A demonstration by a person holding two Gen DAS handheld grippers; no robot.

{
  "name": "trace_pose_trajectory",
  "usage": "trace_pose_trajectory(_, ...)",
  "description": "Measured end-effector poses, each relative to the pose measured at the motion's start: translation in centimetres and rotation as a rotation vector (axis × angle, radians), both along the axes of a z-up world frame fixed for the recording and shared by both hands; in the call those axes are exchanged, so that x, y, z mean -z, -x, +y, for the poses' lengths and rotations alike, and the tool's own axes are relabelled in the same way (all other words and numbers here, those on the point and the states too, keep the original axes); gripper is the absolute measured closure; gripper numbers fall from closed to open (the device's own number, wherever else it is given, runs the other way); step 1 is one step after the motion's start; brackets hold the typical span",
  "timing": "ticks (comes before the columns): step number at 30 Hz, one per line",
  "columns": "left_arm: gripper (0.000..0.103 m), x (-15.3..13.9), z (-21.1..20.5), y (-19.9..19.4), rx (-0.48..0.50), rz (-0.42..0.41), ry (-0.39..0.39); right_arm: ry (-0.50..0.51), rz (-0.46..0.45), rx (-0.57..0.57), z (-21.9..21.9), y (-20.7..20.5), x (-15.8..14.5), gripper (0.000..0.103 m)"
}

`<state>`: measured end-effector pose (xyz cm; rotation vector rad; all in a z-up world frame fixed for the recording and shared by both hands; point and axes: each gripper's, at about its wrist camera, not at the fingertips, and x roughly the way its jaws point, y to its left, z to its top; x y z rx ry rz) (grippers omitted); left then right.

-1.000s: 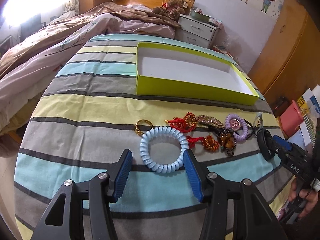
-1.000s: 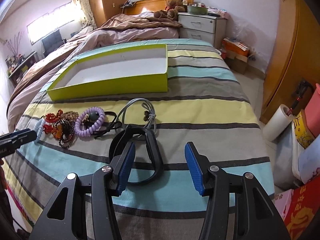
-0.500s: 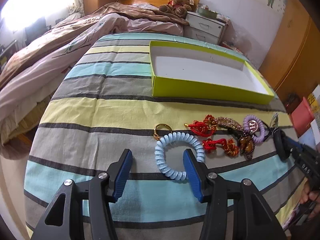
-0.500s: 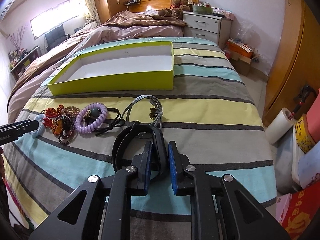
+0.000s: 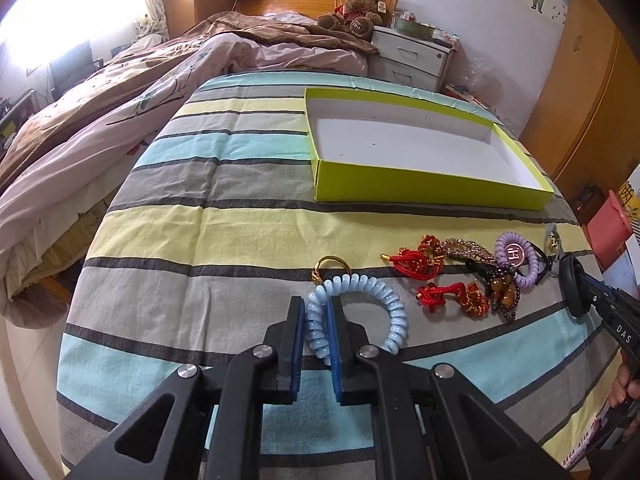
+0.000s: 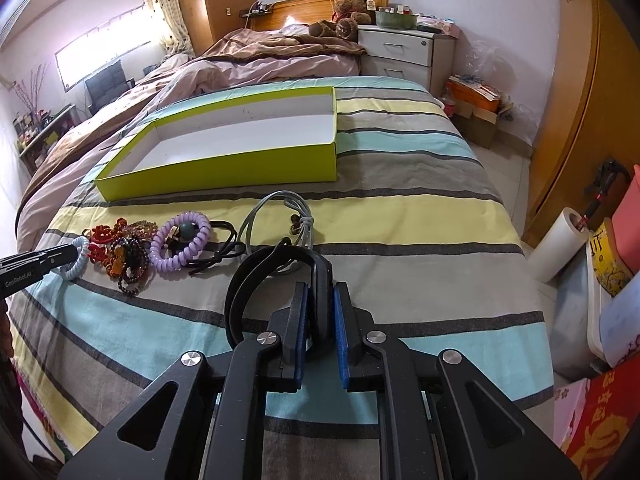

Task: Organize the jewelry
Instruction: 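Carry the black band and blue coil into the green box, opening both grippers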

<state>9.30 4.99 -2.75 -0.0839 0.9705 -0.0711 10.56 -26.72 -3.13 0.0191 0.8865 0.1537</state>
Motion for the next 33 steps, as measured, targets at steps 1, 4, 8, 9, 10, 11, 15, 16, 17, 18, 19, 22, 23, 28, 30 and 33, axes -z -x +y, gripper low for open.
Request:
trace_pose_trajectory(1, 0.093, -0.1, 0.0, 0.1, 0.002, -0.003, 0.005, 0.0, -0.003, 0.001, 0.0, 0.1, -0.1, 0.09)
trace_pose_trajectory(4, 0.093, -0.4, 0.0, 0.4, 0.007, -0.014, 0.03, -0.005, -0.016, 0.004, -0.1, 0.4, -0.5, 0.09)
trace_pose_trajectory(8, 0.094, -1.4, 0.1, 0.8, 0.015, -0.044, 0.045, -0.013, -0.035, 0.011, -0.1, 0.8, -1.1, 0.09)
trace_pose_trajectory(9, 0.094, -1.7, 0.1, 0.8, 0.017, -0.053, 0.047, -0.014, -0.037, 0.012, -0.2, 0.9, -1.2, 0.09)
trace_pose_trajectory(10, 0.094, -1.9, 0.1, 0.8, 0.019, -0.058, 0.045, -0.016, -0.042, 0.014, -0.2, 0.9, -1.3, 0.09)
trace_pose_trajectory(11, 0.094, -2.0, 0.1, 0.8, 0.02, -0.061, 0.046, -0.018, -0.046, 0.014, -0.2, 1.0, -1.5, 0.09)
trace_pose_trajectory(15, 0.094, -2.1, 0.0, 1.0, 0.028, -0.057, 0.038, -0.02, -0.06, 0.017, 0.0, 1.1, -2.0, 0.09)
trace_pose_trajectory(16, 0.094, -1.7, 0.0, 0.9, 0.031, -0.047, 0.027, -0.02, -0.061, 0.018, 0.0, 1.1, -2.0, 0.09)
trace_pose_trajectory(17, 0.094, -1.5, 0.0, 0.9, 0.034, -0.038, 0.024, -0.021, -0.063, 0.019, -0.1, 1.1, -2.1, 0.09)
trace_pose_trajectory(18, 0.094, -1.3, 0.1, 1.0, 0.032, -0.033, 0.027, -0.022, -0.063, 0.021, -0.1, 1.2, -2.1, 0.09)
trace_pose_trajectory(19, 0.094, -1.2, 0.2, 1.1, 0.033, -0.032, 0.037, -0.024, -0.062, 0.022, -0.1, 1.2, -2.0, 0.09)
trace_pose_trajectory(22, 0.094, -0.5, 0.0, 1.0, 0.037, -0.007, -0.003, -0.024, -0.064, 0.021, 0.0, 1.2, -2.1, 0.09)
trace_pose_trajectory(23, 0.093, -0.2, 0.0, 0.9, 0.039, 0.004, -0.007, -0.022, -0.065, 0.019, 0.1, 1.3, -2.1, 0.09)
trace_pose_trajectory(28, 0.092, 0.2, -0.5, 0.7, 0.039, 0.012, -0.067, -0.024, -0.067, 0.02, 0.2, 1.2, -2.1, 0.09)
trace_pose_trajectory(30, 0.091, 0.2, -0.9, 0.5, 0.049, 0.015, -0.094, -0.023, -0.068, 0.019, 0.2, 1.2, -2.2, 0.09)
trace_pose_trajectory(33, 0.091, 0.2, -1.2, 0.4, 0.06, 0.016, -0.119, -0.021, -0.069, 0.016, 0.3, 1.2, -2.2, 0.09)
